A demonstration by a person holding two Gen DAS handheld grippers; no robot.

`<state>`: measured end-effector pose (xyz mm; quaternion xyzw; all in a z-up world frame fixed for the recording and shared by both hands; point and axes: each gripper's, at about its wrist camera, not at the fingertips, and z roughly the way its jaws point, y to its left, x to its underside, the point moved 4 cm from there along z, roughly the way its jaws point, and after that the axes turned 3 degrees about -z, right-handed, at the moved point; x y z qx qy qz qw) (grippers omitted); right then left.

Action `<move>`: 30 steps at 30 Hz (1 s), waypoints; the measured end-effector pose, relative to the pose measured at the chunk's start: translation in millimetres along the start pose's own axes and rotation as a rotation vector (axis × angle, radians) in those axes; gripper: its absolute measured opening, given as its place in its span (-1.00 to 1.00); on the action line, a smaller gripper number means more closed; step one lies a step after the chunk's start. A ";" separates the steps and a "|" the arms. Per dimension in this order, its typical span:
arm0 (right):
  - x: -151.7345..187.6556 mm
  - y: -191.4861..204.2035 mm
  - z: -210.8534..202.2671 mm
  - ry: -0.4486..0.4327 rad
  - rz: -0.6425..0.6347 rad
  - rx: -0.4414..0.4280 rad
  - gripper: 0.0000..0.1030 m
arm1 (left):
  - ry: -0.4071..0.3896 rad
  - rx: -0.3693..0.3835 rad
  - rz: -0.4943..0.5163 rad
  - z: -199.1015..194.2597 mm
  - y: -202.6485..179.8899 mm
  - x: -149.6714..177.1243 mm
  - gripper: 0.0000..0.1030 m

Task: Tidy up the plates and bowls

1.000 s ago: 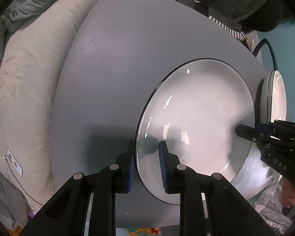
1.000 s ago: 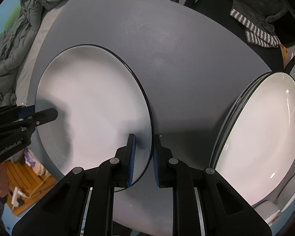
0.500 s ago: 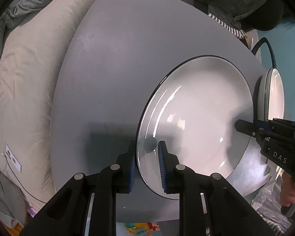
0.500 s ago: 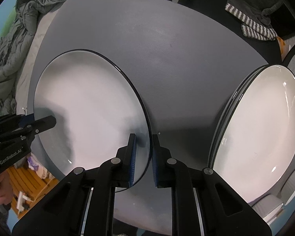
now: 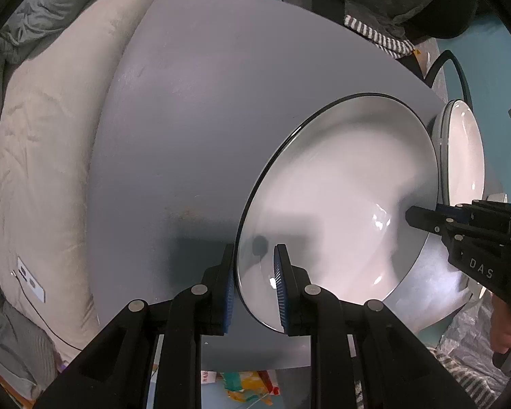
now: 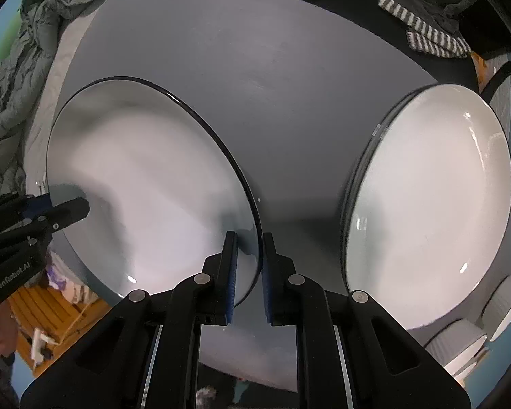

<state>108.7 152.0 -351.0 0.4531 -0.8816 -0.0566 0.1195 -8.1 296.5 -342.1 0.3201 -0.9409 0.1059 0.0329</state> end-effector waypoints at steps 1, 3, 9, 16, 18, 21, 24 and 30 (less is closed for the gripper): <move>1.4 -1.1 -2.3 -0.002 0.003 -0.002 -0.76 | -0.003 0.002 0.003 -2.5 -1.7 -0.7 -0.60; 3.5 -2.5 -5.8 -0.005 0.012 -0.004 -0.76 | -0.008 0.004 0.011 -6.7 -3.6 -2.0 -0.60; 10.8 -9.7 -18.9 -0.010 0.038 -0.013 -0.76 | -0.018 0.011 0.036 -17.7 -17.3 -2.2 -0.60; 21.3 -32.2 -36.8 -0.010 0.069 -0.020 -0.76 | -0.035 0.028 0.070 -30.4 -45.7 -6.9 -0.60; 24.0 -39.9 -42.0 -0.012 0.083 -0.024 -0.76 | -0.040 0.034 0.087 -33.4 -57.1 -8.8 -0.60; 27.8 -57.6 -49.2 -0.014 0.114 -0.038 -0.76 | -0.042 0.035 0.116 -36.3 -73.5 -12.2 -0.60; 30.2 -74.2 -53.7 -0.022 0.135 -0.041 -0.76 | -0.032 0.029 0.154 -35.1 -91.5 -16.0 -0.60; 39.0 -105.6 -60.0 -0.031 0.186 -0.050 -0.76 | -0.020 0.016 0.212 -32.2 -128.7 -26.5 -0.60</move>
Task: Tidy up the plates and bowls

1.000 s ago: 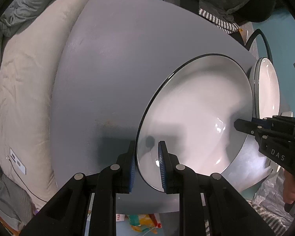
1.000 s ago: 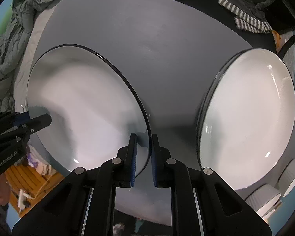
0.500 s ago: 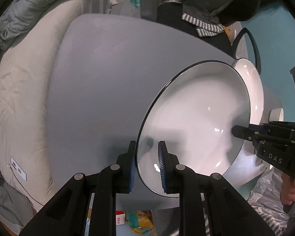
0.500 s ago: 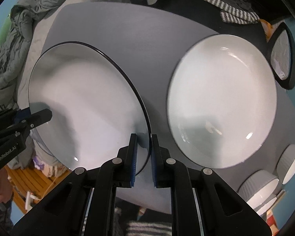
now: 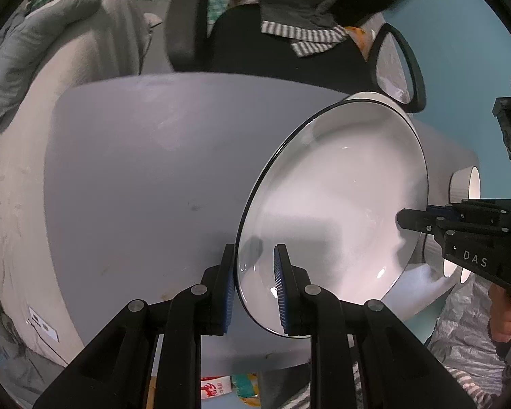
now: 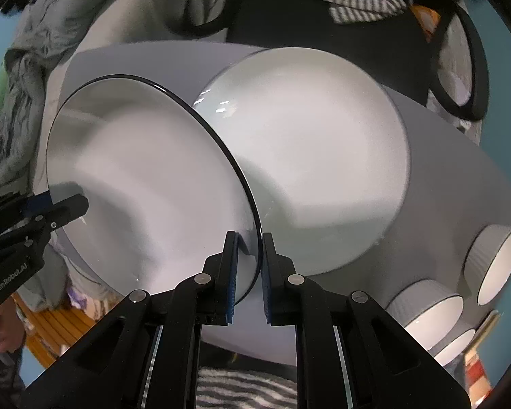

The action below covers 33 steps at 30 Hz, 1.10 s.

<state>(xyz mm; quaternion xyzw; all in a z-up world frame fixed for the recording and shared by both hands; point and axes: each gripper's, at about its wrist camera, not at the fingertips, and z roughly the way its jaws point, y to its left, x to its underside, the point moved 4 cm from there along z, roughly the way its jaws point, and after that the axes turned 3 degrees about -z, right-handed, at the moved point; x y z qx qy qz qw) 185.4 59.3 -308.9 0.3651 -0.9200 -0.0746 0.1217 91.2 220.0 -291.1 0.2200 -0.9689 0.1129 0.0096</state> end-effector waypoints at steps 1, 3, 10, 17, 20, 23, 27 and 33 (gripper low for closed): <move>2.2 -4.2 -2.2 -0.001 0.008 -0.003 -0.76 | 0.001 0.000 0.007 0.9 -5.4 -2.4 -0.60; 4.2 -12.2 -5.6 -0.003 0.025 -0.011 -0.76 | 0.005 -0.001 0.025 2.1 -16.1 -7.9 -0.60; 7.3 -39.5 -11.5 -0.006 0.071 -0.024 -0.76 | 0.022 -0.010 0.066 7.8 -44.3 -22.0 -0.60; 1.6 -57.3 -11.9 -0.009 0.081 -0.022 -0.76 | 0.041 -0.027 0.079 15.6 -62.2 -31.4 -0.60; -3.1 -61.8 -7.6 0.000 0.078 -0.022 -0.75 | 0.055 -0.049 0.075 20.8 -65.0 -35.6 -0.60; -6.9 -66.9 -3.1 0.013 0.063 -0.014 -0.75 | 0.065 -0.066 0.064 25.6 -68.5 -38.7 -0.60; -7.4 -67.4 1.9 0.029 0.048 -0.009 -0.74 | 0.071 -0.071 0.052 30.8 -71.4 -44.3 -0.60; -12.6 -75.8 5.8 0.042 0.043 -0.020 -0.73 | 0.073 -0.078 0.037 35.7 -72.2 -48.4 -0.60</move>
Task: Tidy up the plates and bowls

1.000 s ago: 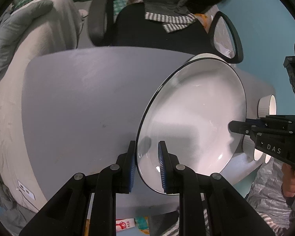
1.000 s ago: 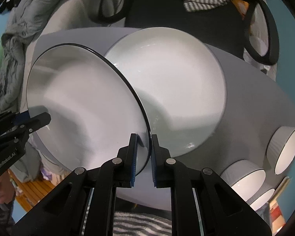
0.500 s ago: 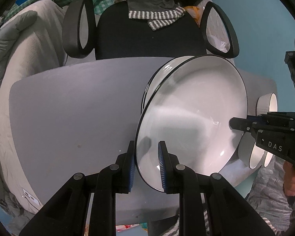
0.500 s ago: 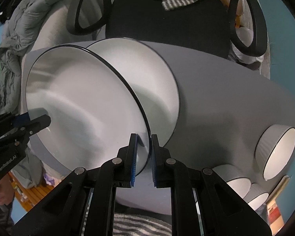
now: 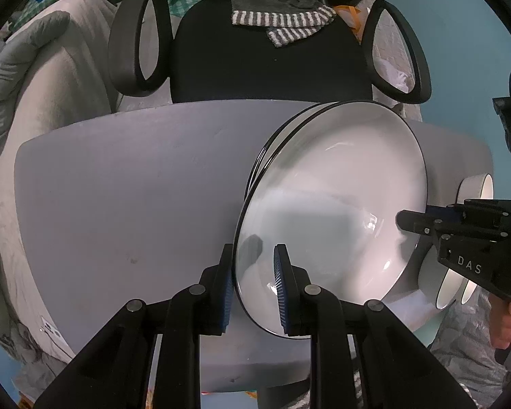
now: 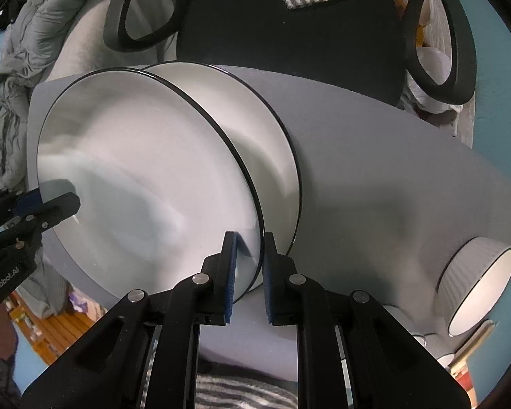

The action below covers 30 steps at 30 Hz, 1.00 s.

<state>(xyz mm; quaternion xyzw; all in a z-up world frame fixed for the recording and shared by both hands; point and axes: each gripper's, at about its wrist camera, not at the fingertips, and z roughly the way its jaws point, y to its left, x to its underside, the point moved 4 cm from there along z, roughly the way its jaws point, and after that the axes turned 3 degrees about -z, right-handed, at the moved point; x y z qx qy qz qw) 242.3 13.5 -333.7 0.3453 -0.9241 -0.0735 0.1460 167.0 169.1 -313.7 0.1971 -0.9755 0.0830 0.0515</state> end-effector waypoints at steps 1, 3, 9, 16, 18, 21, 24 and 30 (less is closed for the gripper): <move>-1.1 -1.4 0.5 0.002 0.001 -0.002 -0.73 | 0.001 -0.002 -0.002 -0.3 0.4 -0.1 -0.60; -2.6 -3.5 1.5 0.006 0.007 -0.005 -0.73 | 0.002 -0.008 -0.005 0.2 -0.3 -0.5 -0.60; -4.9 -10.5 5.6 0.018 0.041 -0.030 -0.69 | 0.010 -0.018 -0.014 3.3 0.1 -2.0 -0.59; -7.1 -6.5 2.9 0.017 0.039 -0.062 -0.35 | 0.026 -0.037 -0.025 10.9 0.2 -2.4 -0.53; -6.5 -4.5 -0.2 0.010 0.034 -0.045 -0.22 | 0.021 -0.043 -0.025 10.8 -0.7 -3.0 -0.50; -4.1 -2.2 -4.9 -0.006 0.026 -0.039 -0.08 | 0.010 -0.056 -0.011 7.8 -4.2 -3.7 -0.49; -0.9 -2.3 -9.8 -0.023 0.016 -0.022 -0.07 | 0.001 -0.070 -0.004 4.6 -5.7 -6.8 -0.26; 6.5 -6.8 -13.4 -0.050 0.034 -0.006 0.04 | -0.003 -0.064 -0.001 3.4 -8.0 -11.4 -0.23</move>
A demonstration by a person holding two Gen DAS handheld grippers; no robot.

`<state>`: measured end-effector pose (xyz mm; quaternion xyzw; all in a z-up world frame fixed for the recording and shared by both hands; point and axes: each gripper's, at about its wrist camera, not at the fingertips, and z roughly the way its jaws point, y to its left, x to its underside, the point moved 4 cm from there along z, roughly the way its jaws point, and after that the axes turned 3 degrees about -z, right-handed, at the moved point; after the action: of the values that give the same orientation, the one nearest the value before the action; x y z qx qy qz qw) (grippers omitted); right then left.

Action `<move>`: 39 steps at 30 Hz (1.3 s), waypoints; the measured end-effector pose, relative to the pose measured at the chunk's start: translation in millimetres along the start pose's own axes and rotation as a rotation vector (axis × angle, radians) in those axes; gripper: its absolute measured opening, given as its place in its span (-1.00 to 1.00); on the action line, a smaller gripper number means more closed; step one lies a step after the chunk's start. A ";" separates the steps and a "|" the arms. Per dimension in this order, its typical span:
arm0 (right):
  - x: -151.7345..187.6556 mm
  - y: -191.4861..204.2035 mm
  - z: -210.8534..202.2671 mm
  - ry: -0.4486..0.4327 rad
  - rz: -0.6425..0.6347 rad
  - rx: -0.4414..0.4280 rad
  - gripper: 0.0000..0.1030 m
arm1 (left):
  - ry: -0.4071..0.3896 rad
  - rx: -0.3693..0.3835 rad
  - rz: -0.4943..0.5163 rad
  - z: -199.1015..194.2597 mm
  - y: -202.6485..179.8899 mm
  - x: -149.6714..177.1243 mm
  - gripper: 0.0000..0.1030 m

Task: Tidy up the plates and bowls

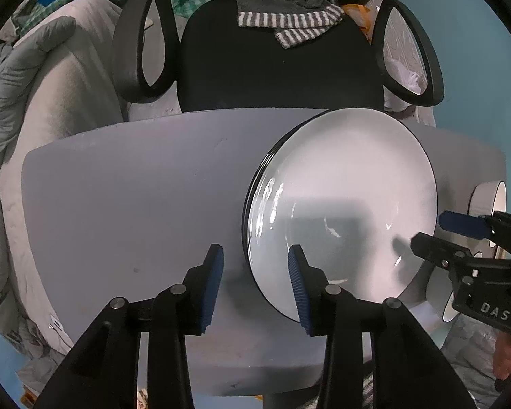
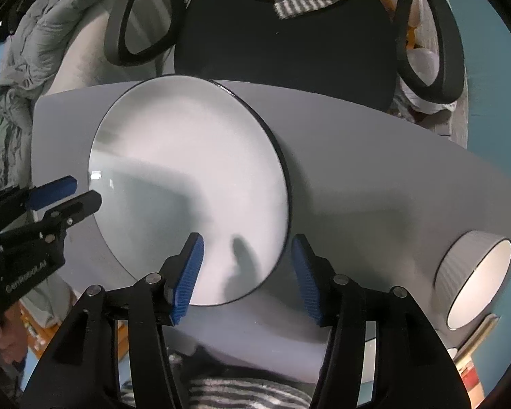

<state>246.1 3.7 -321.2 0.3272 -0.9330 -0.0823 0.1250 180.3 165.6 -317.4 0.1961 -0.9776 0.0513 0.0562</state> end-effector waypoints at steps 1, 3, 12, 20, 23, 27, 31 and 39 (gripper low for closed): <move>0.3 -0.8 -0.7 -0.003 0.004 -0.004 0.04 | 0.001 0.001 -0.002 0.0 0.1 -0.1 -0.23; 4.2 -4.1 -4.0 -0.017 0.010 -0.009 0.04 | -0.001 0.004 -0.005 -0.7 0.6 0.6 -0.23; 22.3 -16.8 -25.9 -0.104 0.018 0.049 0.25 | -0.071 0.004 0.006 -17.7 -3.9 19.7 0.03; 47.3 -22.3 -43.1 -0.152 0.036 0.082 0.27 | -0.143 0.036 0.026 -44.4 -12.2 53.3 0.33; 62.3 -21.6 -46.4 -0.169 0.048 0.097 0.28 | -0.162 0.068 0.031 -51.7 -18.7 67.8 0.36; 85.7 -27.1 -52.0 -0.184 0.096 0.092 0.28 | -0.170 0.093 0.057 -56.0 -30.8 87.5 0.36; 112.4 -33.2 -58.5 -0.211 0.158 0.085 0.28 | -0.168 0.109 0.096 -57.6 -42.1 107.1 0.37; 170.8 -45.3 -65.6 -0.260 0.289 0.097 0.28 | -0.171 0.134 0.145 -62.8 -47.4 146.8 0.37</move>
<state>162.8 -143.8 -238.6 0.1820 -0.9815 -0.0600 -0.0021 69.8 74.3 -232.6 0.1317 -0.9849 0.1034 -0.0445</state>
